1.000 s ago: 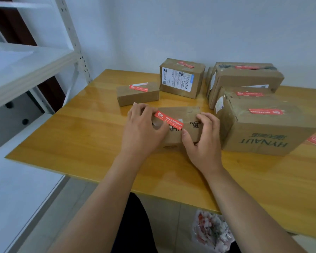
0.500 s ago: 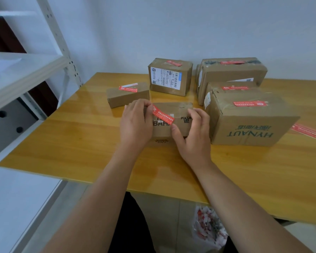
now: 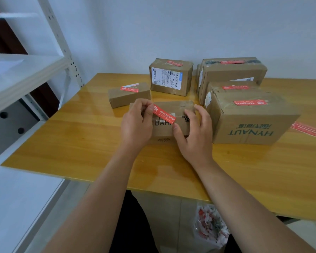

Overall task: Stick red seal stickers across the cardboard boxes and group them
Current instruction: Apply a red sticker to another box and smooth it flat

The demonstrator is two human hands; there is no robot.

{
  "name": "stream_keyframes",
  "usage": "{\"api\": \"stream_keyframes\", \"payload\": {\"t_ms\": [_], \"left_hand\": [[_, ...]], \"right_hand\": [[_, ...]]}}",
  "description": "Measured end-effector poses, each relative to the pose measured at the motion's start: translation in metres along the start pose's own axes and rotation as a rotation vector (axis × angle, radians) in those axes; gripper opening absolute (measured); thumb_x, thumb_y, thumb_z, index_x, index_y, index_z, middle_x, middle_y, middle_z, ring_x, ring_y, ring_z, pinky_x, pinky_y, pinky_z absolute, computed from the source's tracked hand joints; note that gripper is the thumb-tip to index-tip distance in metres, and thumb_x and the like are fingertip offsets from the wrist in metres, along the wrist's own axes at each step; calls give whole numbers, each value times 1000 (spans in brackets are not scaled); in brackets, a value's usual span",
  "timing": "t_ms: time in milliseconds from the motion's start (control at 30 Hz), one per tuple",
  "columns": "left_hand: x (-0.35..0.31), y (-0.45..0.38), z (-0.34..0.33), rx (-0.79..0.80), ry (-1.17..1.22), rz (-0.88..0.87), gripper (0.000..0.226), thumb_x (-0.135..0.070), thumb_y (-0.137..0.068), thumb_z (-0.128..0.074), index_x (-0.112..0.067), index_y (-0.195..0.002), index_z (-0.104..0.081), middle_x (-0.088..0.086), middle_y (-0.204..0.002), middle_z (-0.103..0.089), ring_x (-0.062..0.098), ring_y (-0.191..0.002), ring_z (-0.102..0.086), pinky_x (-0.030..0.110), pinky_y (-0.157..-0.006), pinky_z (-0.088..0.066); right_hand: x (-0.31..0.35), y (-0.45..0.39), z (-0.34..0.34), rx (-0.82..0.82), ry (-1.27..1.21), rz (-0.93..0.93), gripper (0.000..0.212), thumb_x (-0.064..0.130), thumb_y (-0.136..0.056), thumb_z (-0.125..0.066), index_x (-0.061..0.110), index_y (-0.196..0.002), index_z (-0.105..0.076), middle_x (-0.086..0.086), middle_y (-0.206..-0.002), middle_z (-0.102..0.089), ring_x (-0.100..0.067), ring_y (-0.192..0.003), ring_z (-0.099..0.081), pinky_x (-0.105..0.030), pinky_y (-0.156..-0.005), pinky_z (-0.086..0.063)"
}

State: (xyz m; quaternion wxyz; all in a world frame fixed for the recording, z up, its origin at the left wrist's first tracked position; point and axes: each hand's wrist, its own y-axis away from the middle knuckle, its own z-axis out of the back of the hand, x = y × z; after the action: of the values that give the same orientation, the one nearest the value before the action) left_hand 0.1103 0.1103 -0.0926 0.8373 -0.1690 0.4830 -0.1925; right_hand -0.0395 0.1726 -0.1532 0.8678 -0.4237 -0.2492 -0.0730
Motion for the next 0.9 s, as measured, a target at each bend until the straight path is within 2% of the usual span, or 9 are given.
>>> {"api": "stream_keyframes", "payload": {"t_ms": [100,267,533,700,900], "left_hand": [[0,0,-1,-4,23,18,7,-22,-100,-53,-21,-101,-60,-13,-86,-66,5,-83,-63,37,-72,-55],[0,2,-3,-19,25,12,6,-25,-101,-51,-24,-98,-56,-12,-85,-66,11,-81,-64,43,-70,-54],[-2,2,-5,-21,2,20,8,-28,-102,-48,-24,-100,-55,-12,-84,-66,10,-79,-64,44,-69,-54],[-2,2,-3,-17,46,39,8,-29,-103,-46,-24,-100,-52,-16,-82,-61,4,-78,-62,44,-71,-54],[0,0,-3,0,89,69,7,-28,-102,-48,-24,-100,-54,-15,-83,-67,11,-82,-66,50,-74,-54]], "right_hand": [[4,0,0,-12,88,93,39,33,-97,-54,11,-129,-59,-8,-149,-44,-24,-145,-29,-46,-114,-25],[5,0,-1,9,13,161,31,21,-98,-54,11,-125,-63,-4,-137,-59,-18,-136,-45,-41,-112,-33],[11,-2,2,49,0,110,37,32,-98,-49,11,-125,-63,-4,-136,-59,-18,-136,-45,-35,-111,-28],[13,-3,2,48,-29,46,35,38,-97,-57,15,-123,-65,-1,-134,-60,-16,-134,-46,-34,-109,-27],[16,-4,1,50,-55,8,41,45,-93,-57,14,-117,-67,-1,-132,-61,-17,-132,-48,-37,-107,-30]]}}
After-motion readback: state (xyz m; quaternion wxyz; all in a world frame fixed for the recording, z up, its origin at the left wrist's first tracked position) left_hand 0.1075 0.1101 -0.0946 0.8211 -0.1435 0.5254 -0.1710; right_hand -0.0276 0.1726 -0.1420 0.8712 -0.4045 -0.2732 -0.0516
